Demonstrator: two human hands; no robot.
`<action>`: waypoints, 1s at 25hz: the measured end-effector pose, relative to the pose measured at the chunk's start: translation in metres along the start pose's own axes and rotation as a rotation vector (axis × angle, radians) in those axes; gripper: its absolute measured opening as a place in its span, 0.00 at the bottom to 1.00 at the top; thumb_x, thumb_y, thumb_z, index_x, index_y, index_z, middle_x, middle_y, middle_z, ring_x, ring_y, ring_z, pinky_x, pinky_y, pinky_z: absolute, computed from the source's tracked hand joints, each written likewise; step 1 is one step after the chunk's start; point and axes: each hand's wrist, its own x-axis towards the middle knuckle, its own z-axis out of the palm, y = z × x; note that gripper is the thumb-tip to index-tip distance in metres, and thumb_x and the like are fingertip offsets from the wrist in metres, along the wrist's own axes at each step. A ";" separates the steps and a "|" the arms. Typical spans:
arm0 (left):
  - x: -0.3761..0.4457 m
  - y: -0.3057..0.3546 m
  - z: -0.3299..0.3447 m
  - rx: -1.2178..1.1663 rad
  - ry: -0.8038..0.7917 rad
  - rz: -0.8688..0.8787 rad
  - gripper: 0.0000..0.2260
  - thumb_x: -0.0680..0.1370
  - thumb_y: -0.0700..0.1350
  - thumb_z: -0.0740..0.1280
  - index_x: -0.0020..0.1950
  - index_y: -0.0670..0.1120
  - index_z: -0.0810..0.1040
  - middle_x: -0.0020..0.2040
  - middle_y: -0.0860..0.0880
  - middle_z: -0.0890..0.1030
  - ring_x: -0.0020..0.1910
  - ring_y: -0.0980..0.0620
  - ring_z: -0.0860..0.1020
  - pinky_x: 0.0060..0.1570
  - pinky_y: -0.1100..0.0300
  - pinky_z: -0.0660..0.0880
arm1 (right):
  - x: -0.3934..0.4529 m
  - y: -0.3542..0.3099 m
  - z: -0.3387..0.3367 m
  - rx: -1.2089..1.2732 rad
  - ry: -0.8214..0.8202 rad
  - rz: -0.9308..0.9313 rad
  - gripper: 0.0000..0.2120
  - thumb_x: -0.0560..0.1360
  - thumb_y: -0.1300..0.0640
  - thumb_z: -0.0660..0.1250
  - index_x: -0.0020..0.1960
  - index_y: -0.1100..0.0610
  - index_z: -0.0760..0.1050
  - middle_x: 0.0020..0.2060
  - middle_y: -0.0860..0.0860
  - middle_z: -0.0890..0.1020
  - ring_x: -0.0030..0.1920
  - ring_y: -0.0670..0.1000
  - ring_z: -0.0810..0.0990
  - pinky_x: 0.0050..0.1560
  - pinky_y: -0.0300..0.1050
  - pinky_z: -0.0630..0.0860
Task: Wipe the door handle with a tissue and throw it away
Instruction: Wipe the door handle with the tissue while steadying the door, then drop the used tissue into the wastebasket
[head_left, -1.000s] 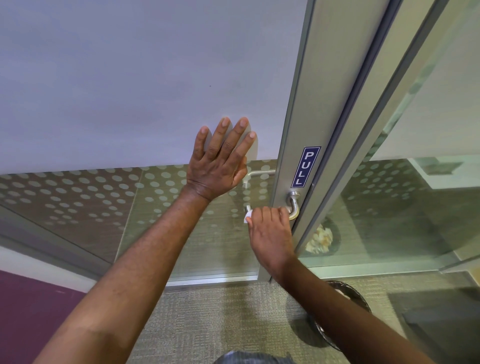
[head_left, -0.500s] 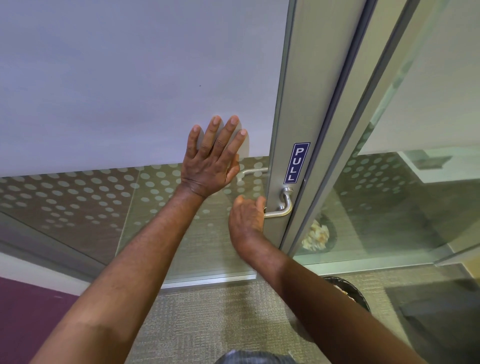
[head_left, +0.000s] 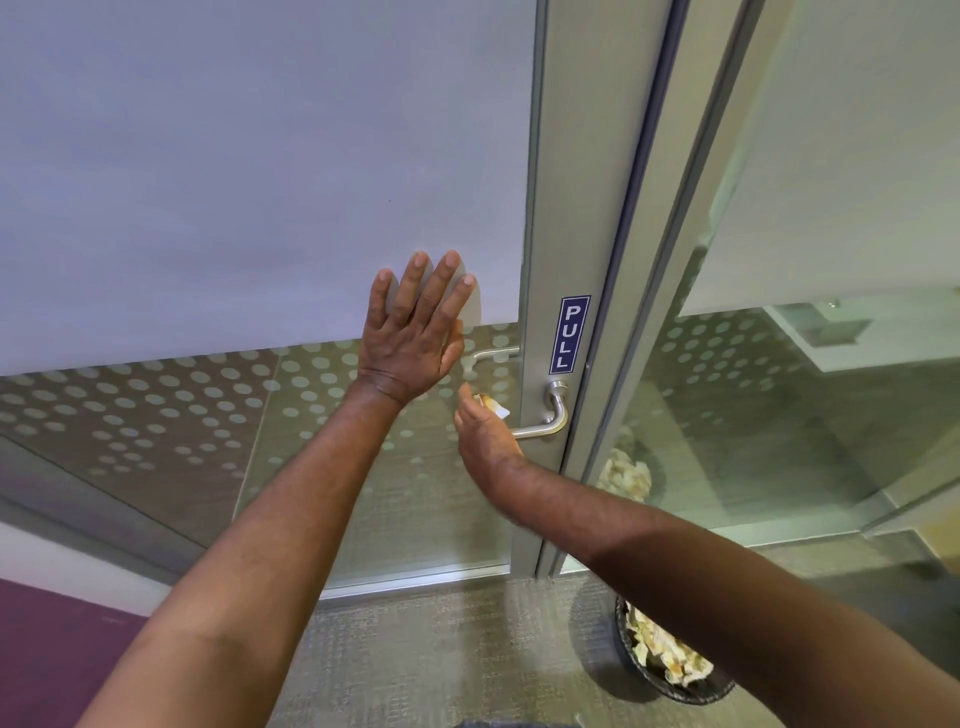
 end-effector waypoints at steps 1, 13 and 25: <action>0.000 0.001 -0.001 -0.001 -0.003 -0.003 0.32 0.81 0.48 0.66 0.83 0.47 0.60 0.86 0.47 0.48 0.85 0.44 0.45 0.82 0.42 0.42 | -0.003 0.000 0.000 -0.026 0.019 -0.033 0.27 0.83 0.43 0.52 0.77 0.56 0.66 0.77 0.59 0.68 0.79 0.65 0.57 0.77 0.69 0.39; -0.013 0.057 -0.027 -0.206 -0.261 -0.303 0.30 0.85 0.52 0.60 0.85 0.47 0.56 0.85 0.48 0.47 0.84 0.45 0.43 0.79 0.36 0.41 | -0.092 -0.063 0.065 0.798 0.379 -0.139 0.14 0.72 0.64 0.63 0.56 0.54 0.68 0.38 0.51 0.82 0.37 0.55 0.82 0.42 0.49 0.72; -0.041 0.333 -0.049 -0.530 -0.666 -0.572 0.25 0.82 0.52 0.58 0.79 0.46 0.68 0.83 0.44 0.61 0.80 0.41 0.62 0.76 0.37 0.58 | -0.232 -0.132 0.297 2.256 -0.026 0.718 0.09 0.76 0.49 0.71 0.43 0.48 0.71 0.40 0.50 0.82 0.40 0.52 0.79 0.43 0.49 0.74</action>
